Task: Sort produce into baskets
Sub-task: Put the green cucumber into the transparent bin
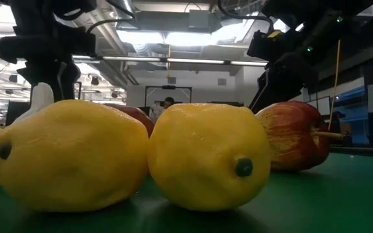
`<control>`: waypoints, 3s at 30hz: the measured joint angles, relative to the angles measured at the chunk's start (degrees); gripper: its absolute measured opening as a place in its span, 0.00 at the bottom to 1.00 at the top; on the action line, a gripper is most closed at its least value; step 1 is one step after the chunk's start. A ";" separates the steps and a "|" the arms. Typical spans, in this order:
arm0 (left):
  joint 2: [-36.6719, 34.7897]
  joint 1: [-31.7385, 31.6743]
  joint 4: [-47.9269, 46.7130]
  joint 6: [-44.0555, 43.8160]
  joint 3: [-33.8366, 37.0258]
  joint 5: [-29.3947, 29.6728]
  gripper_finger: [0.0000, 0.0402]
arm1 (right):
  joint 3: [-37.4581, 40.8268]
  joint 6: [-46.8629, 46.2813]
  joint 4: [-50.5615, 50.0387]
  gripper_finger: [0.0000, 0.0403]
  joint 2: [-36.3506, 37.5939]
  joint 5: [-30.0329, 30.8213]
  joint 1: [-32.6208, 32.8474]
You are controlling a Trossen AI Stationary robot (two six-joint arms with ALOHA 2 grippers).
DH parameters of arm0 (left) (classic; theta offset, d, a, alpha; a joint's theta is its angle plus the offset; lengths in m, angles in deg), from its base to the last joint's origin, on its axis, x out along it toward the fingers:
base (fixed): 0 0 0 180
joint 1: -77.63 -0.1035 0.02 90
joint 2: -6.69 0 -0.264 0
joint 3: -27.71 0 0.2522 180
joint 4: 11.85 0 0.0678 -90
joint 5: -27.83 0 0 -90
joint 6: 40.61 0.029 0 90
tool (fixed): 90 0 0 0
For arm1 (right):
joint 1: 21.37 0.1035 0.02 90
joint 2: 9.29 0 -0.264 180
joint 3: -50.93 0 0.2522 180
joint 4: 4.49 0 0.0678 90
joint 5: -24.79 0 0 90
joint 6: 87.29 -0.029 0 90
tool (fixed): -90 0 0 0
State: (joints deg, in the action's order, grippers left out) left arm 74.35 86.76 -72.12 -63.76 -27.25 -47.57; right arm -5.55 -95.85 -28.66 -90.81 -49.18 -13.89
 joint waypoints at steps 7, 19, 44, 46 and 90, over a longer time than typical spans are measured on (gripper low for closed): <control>-1.74 -2.36 7.22 1.21 7.31 -4.02 0.76 | 0.00 -0.04 -0.10 0.79 0.00 0.00 0.01; -2.93 -3.53 17.36 0.73 16.89 -10.93 0.76 | 0.00 -0.15 0.02 0.79 0.00 0.34 0.02; -7.20 -4.43 18.27 -14.78 16.35 -9.11 0.37 | 0.02 -1.66 -0.11 0.79 0.00 2.00 0.02; -8.92 -4.23 18.39 -15.92 14.94 -7.67 0.37 | 0.02 -1.66 -0.13 0.79 0.00 1.98 0.02; -18.27 -37.72 -12.47 -27.67 -5.20 23.57 0.39 | 0.02 -2.12 0.44 0.79 0.00 2.90 0.00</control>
State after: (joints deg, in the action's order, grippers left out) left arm 56.07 49.04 -84.59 -91.44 -32.44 -23.99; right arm -5.53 -97.97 -28.23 -90.81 -46.29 -13.89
